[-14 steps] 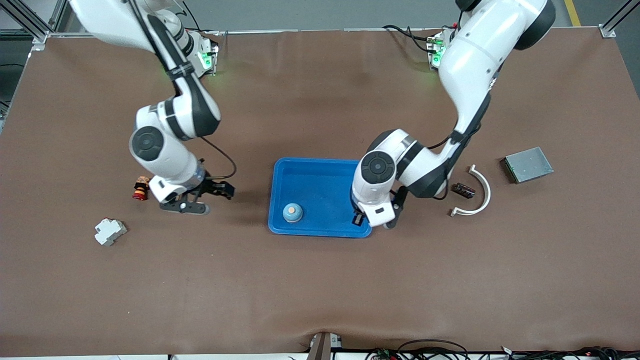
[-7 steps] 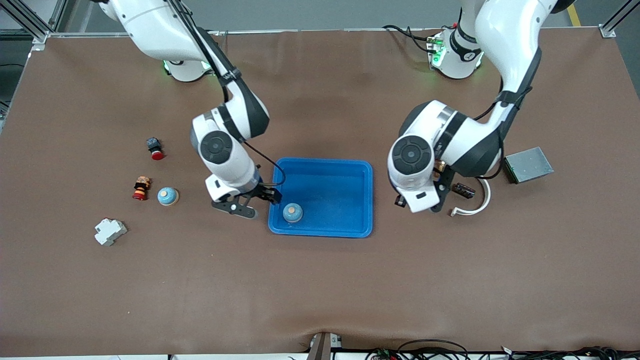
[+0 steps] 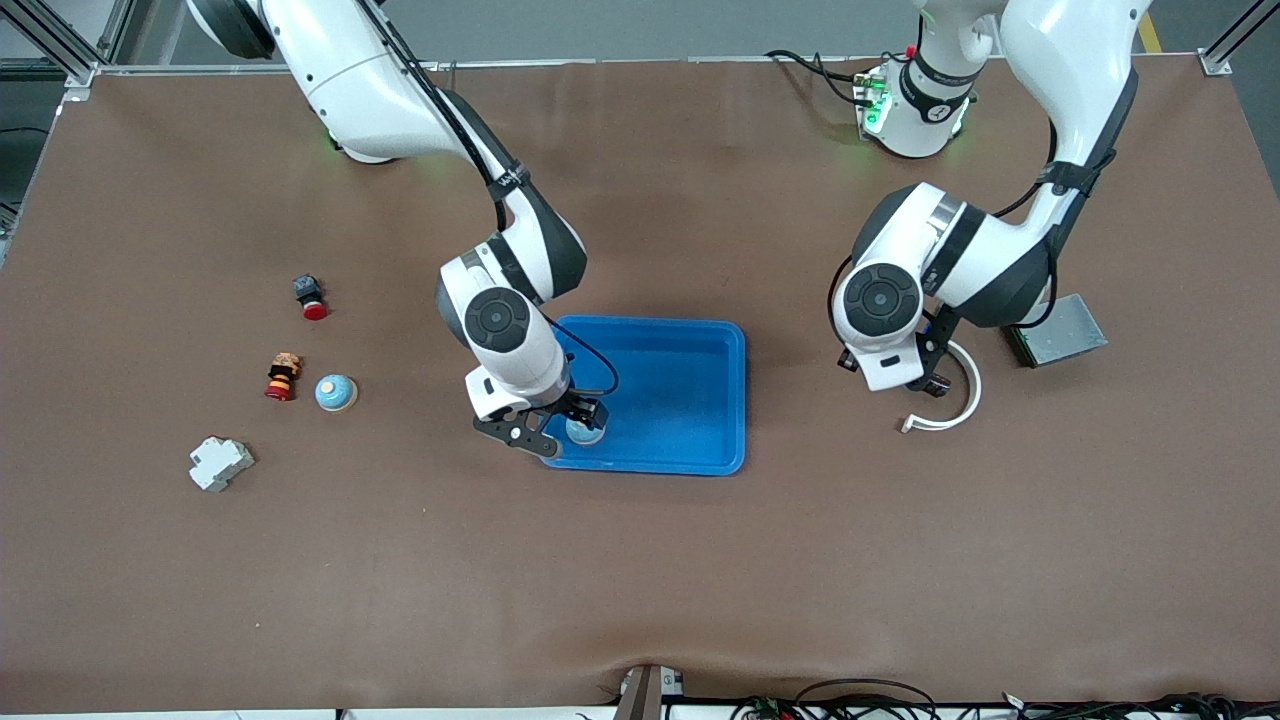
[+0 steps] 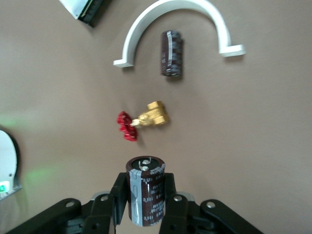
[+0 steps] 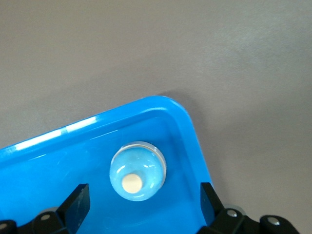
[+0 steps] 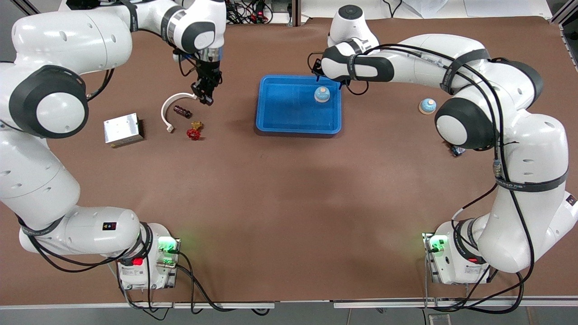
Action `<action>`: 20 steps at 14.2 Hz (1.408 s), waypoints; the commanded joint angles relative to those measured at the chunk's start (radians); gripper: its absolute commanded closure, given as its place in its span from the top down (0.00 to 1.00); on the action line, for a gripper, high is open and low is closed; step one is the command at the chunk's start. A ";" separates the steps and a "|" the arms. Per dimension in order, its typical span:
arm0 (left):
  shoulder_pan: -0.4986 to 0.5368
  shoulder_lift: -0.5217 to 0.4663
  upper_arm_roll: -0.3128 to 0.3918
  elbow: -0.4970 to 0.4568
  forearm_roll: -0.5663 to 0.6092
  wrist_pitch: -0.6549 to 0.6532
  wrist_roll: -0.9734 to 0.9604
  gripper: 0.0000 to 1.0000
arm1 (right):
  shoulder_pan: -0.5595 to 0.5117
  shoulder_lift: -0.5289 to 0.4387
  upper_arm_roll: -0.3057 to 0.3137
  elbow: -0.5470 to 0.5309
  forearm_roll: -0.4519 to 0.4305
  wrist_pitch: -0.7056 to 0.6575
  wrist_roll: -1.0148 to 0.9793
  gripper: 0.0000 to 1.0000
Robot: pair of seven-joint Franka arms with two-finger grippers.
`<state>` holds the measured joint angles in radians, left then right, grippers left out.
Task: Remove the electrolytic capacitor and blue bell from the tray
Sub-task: 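Lift the capacitor with the left gripper while the right gripper grasps the second bell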
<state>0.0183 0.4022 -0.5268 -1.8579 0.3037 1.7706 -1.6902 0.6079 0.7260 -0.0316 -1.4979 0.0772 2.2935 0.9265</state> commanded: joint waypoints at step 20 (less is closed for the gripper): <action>0.009 0.040 -0.019 -0.199 -0.078 0.271 -0.029 0.00 | 0.050 0.171 -0.013 0.157 -0.099 -0.002 0.169 1.00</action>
<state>0.0242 0.4147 -0.5340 -2.0507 0.2473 1.9993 -1.6954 0.6480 0.8777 -0.0343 -1.3736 -0.0051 2.2922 1.0717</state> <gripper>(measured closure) 0.656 0.000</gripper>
